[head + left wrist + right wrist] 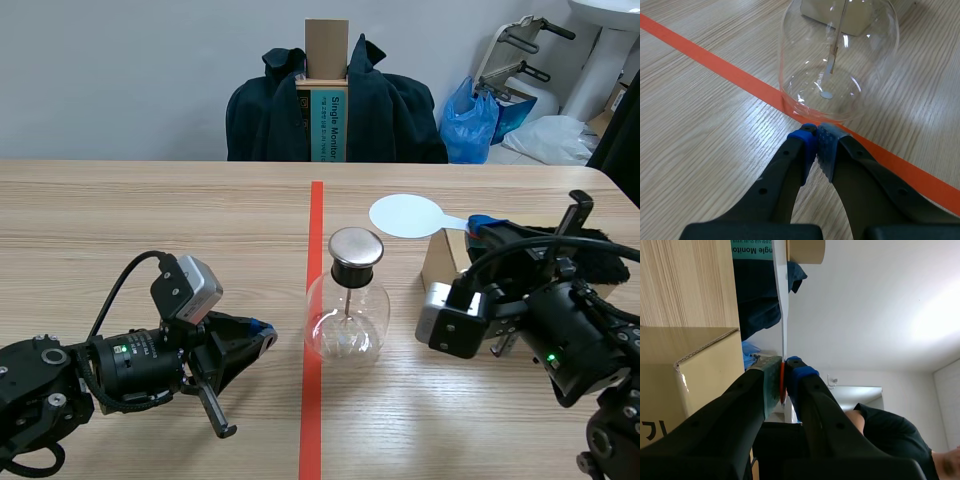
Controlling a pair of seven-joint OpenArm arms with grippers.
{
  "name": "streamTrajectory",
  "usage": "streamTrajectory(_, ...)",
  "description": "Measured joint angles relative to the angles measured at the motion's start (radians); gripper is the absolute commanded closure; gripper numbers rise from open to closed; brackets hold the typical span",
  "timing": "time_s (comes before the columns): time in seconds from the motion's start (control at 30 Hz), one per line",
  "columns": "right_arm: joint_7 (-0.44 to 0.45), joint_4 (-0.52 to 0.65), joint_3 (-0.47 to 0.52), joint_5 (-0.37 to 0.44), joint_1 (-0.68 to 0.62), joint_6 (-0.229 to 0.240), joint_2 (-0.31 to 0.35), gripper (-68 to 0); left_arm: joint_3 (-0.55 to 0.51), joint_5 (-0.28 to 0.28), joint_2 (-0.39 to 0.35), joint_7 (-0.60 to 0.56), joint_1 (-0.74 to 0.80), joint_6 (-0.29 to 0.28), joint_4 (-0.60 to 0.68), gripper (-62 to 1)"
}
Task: Do the electroscope experiment.
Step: 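Move the plate toward and away from the electroscope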
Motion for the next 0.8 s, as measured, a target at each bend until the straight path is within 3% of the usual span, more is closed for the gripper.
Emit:
streamTrajectory(0.17,0.028,0.000,0.000,0.003,0.000,0.000,0.000,-0.8,0.000,0.000,0.000,0.000,0.000,0.000,0.000,-2.1)
streamTrajectory(0.57,0.280,0.000,0.000,0.007,0.000,0.000,0.000,-0.8,0.000,0.000,0.000,0.000,0.002,0.000,0.000,-2.1)
streamTrajectory(0.8,0.310,0.000,0.000,0.007,0.000,0.000,0.000,-0.8,0.000,0.000,0.000,0.000,0.002,0.000,0.000,-2.1)
